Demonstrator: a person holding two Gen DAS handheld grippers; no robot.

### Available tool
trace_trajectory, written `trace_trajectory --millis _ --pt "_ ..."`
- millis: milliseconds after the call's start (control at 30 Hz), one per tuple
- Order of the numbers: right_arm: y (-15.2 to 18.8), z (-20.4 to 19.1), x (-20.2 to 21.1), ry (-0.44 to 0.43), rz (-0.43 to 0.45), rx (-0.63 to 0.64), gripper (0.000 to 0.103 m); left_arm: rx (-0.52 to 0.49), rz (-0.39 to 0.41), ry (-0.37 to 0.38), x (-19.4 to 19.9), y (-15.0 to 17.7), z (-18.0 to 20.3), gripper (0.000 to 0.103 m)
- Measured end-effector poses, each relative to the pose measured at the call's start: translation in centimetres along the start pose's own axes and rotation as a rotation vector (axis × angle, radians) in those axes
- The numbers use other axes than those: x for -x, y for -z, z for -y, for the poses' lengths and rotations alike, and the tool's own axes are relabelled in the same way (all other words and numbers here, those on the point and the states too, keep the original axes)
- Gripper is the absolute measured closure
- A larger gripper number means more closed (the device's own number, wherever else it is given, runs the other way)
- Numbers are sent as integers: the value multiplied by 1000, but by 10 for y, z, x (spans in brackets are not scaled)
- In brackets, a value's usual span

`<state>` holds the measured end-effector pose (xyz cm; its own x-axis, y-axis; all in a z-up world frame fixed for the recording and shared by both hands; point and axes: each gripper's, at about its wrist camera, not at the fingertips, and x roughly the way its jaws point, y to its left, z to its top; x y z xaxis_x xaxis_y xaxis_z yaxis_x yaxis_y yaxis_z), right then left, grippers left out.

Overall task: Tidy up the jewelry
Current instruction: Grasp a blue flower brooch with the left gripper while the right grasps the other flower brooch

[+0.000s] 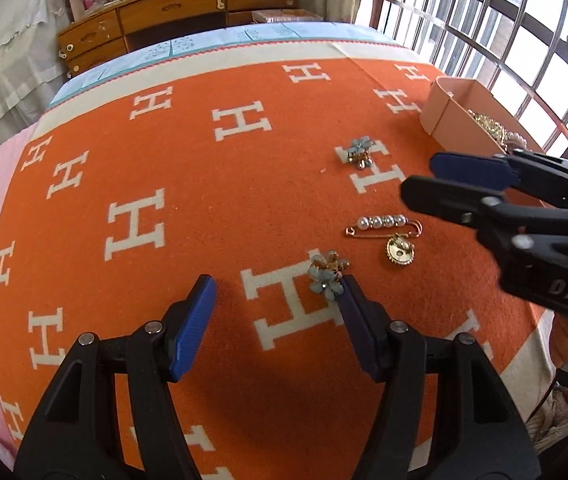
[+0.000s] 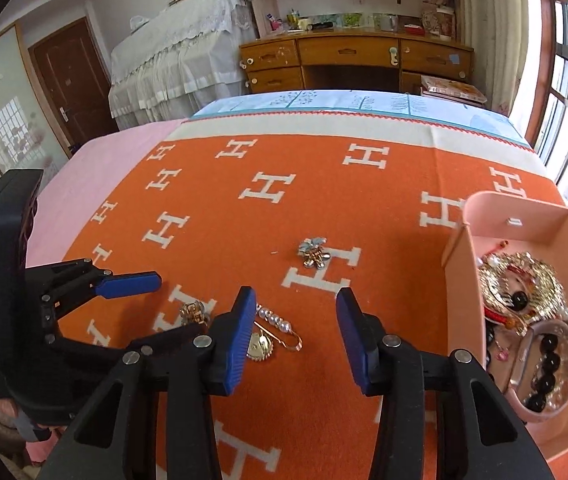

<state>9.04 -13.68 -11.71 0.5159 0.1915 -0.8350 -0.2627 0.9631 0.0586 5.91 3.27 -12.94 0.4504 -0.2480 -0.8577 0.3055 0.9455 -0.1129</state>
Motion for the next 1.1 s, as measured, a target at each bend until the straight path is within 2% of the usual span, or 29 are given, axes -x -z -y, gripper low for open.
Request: trace_trajectory --millis 100,333,533,600,667,800,933,1100 --pt "-6 -1 -10 17 -20 9 64 7 15 23 1 -1 -2 55" --pt "-26 10 -25 21 -48 -29 66 -1 34 92 1 -4 -2 64" --pt "-43 12 -53 61 -88 -21 71 -21 36 112 -2 -8 7 78" --pt "-45 10 -63 79 -106 -3 77 -30 37 114 -3 -8 9 88" --pt "-45 5 -67 104 -97 24 82 -23 44 111 -4 -8 9 88" --pt "-41 0 -68 122 -97 52 83 17 46 114 -4 -8 4 89" --pt "-36 11 -54 76 -103 -5 84 57 23 105 1 -9 -1 89" --pt "-35 26 -2 -21 -54 -76 84 80 37 106 34 -18 0 89"
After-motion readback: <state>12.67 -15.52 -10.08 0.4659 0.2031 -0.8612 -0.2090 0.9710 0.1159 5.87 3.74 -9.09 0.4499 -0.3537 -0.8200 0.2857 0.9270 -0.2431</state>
